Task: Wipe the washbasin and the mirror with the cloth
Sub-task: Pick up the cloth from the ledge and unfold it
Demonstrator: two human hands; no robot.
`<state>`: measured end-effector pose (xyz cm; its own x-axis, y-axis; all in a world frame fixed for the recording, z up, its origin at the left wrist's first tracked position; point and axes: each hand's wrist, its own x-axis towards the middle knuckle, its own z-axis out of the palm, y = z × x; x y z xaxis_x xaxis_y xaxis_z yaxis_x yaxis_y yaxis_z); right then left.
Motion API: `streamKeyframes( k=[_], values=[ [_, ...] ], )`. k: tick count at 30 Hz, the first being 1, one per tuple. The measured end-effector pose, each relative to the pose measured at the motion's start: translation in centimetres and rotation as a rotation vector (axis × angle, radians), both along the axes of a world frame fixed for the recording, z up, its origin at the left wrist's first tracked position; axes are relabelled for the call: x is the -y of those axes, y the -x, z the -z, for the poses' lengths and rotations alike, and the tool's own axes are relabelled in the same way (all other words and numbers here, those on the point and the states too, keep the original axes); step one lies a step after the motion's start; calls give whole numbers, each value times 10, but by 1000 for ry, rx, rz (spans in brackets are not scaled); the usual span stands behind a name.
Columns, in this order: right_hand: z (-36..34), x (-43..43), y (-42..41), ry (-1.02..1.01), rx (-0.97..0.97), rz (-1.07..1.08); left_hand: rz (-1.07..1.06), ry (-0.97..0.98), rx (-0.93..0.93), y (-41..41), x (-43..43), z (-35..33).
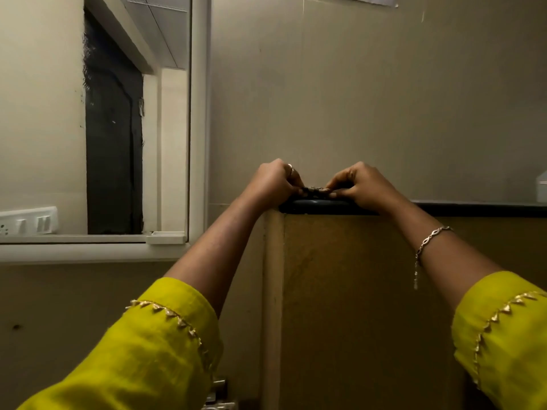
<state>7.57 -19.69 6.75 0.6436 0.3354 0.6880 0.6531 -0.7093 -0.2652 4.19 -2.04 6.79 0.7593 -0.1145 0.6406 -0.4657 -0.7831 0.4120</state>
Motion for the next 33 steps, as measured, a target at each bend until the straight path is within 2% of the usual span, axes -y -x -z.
streamKeyframes(
  k=[8, 14, 18, 25, 33],
  values=[
    [-16, -23, -1, -94, 223, 43, -144, 122, 307, -7, -6, 1],
    [-39, -56, 15, -149, 360, -63, -172, 129, 563, 22, -34, -11],
    [-49, -82, 34, -163, 384, -163, -195, 193, 617, 46, -57, -15],
    [-42, -132, 64, -137, 286, -342, -223, 265, 577, 89, -104, -5],
    [25, -170, 96, -71, -168, -621, -173, 335, 224, 140, -155, 52]
  ],
)
